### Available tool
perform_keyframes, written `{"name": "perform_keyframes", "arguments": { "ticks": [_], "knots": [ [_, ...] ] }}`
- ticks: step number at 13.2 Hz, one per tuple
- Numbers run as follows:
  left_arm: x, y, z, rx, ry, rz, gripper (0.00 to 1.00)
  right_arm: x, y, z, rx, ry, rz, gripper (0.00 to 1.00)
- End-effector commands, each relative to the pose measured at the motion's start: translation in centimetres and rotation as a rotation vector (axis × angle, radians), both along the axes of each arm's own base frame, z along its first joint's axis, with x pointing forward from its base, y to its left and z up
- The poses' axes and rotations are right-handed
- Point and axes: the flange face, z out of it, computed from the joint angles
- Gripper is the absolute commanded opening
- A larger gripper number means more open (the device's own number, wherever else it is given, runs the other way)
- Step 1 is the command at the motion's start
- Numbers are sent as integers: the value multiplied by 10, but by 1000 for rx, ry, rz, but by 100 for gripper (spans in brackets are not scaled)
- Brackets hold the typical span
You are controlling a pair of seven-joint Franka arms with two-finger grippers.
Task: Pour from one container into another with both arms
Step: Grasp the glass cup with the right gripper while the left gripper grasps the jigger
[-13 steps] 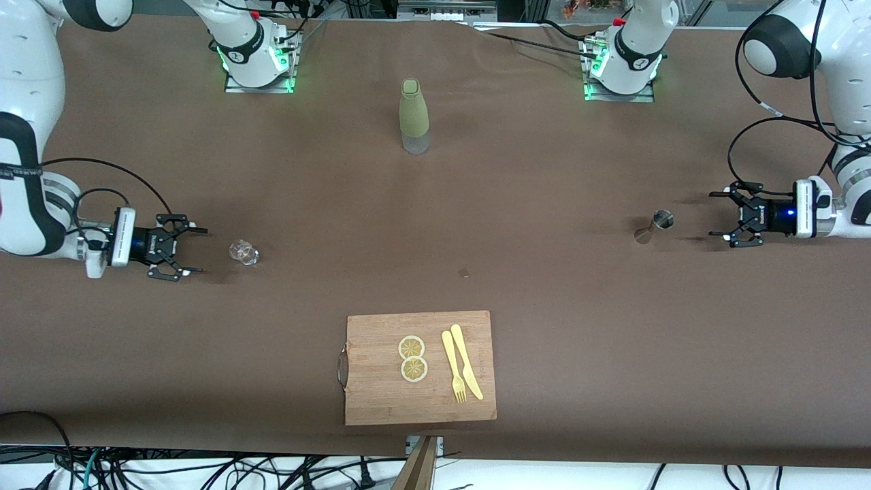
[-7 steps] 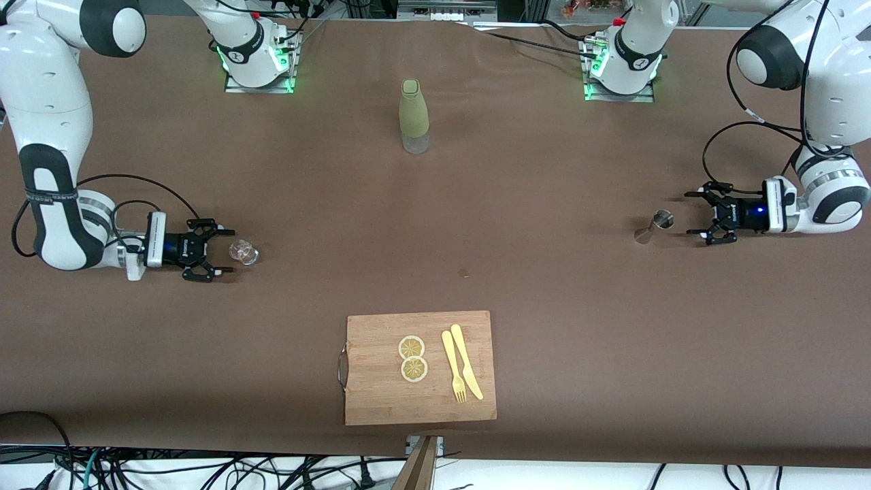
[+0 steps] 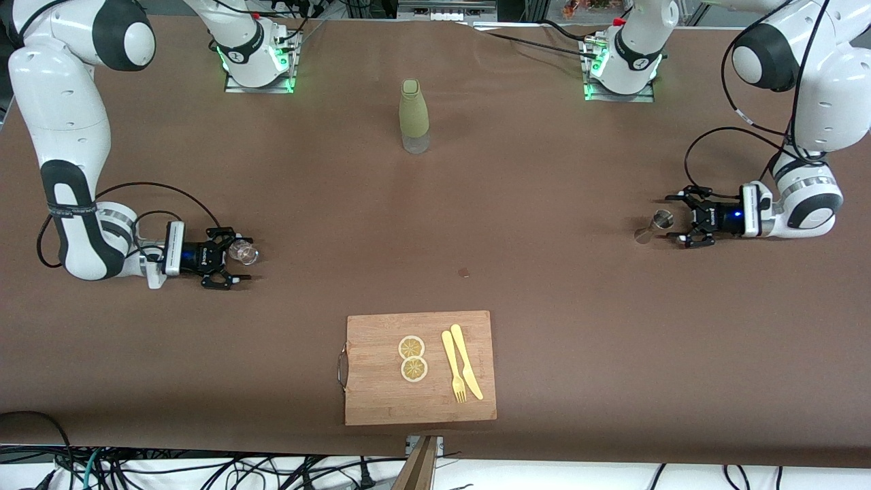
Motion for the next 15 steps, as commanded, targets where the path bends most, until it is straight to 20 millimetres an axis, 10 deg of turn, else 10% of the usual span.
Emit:
{"name": "perform_keyframes", "arguments": {
  "ticks": [1, 8, 15],
  "knots": [
    [-2, -18, -11, -9, -148, 11, 100, 4, 7, -3, 35, -10, 4, 97],
    [6, -27, -8, -10, -159, -3, 100, 4, 9, -4, 46, -9, 1, 22],
    [9, -32, -7, -22, -169, 6, 99, 5, 12, 2, 73, 24, 2, 3]
  ]
}}
